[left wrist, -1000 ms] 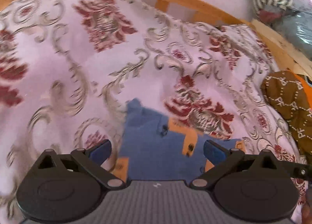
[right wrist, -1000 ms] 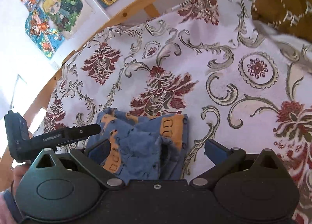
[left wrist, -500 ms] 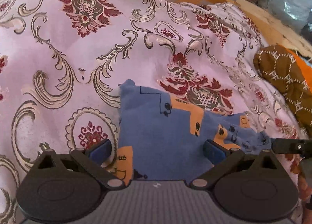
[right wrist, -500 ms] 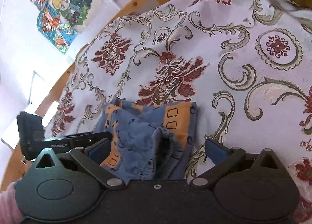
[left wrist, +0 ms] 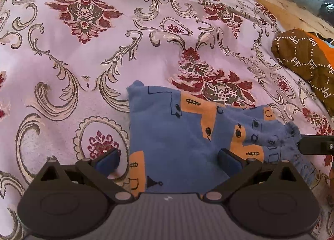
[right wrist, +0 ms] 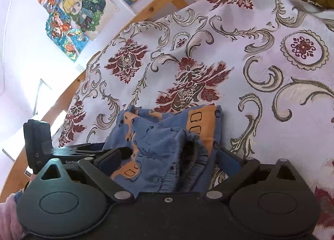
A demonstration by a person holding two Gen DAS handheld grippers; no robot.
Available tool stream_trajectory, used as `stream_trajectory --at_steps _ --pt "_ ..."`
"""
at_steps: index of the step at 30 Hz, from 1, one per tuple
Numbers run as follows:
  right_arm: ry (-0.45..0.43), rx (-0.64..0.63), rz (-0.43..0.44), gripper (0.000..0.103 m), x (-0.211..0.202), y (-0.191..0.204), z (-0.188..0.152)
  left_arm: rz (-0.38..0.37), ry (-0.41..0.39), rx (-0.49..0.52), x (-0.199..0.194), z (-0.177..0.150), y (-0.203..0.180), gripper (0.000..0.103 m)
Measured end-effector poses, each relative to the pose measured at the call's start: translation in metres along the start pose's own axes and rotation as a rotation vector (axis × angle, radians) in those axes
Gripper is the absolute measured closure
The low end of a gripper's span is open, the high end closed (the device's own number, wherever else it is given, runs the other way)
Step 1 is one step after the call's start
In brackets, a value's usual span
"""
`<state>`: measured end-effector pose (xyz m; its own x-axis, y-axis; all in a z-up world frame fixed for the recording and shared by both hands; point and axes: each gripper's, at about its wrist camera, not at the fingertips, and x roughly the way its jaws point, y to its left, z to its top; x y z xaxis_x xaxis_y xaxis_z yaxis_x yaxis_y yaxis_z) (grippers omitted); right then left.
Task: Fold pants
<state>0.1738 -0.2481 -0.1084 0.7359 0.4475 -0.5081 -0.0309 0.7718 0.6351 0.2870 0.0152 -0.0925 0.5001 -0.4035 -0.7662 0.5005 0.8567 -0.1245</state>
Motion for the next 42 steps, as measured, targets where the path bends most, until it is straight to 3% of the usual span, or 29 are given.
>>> stream_trajectory --at_steps 9,15,23,31,36,40,42 --pt "-0.044 0.081 -0.018 0.043 -0.008 -0.01 -0.007 -0.045 0.033 -0.035 -0.003 0.002 0.008 0.001" --pt "-0.07 0.136 -0.021 0.064 -0.013 -0.018 -0.013 -0.09 0.04 -0.044 -0.009 0.002 0.009 0.016" --pt "-0.071 0.132 -0.012 0.066 -0.015 -0.017 -0.015 -0.152 0.04 -0.119 -0.014 0.001 0.018 0.031" --pt "-0.058 0.061 -0.034 0.067 -0.016 -0.008 -0.018 -0.148 0.026 -0.121 -0.017 0.001 0.02 0.049" --pt "-0.076 0.08 -0.054 0.082 -0.017 -0.01 -0.02 -0.146 0.02 -0.143 -0.019 0.001 0.023 0.065" --pt "-0.091 0.007 -0.099 0.085 -0.019 0.005 -0.02 -0.142 0.005 -0.159 -0.023 0.002 0.025 0.081" --pt "-0.097 -0.043 -0.124 0.086 -0.02 0.015 -0.021 -0.138 0.008 -0.174 -0.024 0.002 0.025 0.084"
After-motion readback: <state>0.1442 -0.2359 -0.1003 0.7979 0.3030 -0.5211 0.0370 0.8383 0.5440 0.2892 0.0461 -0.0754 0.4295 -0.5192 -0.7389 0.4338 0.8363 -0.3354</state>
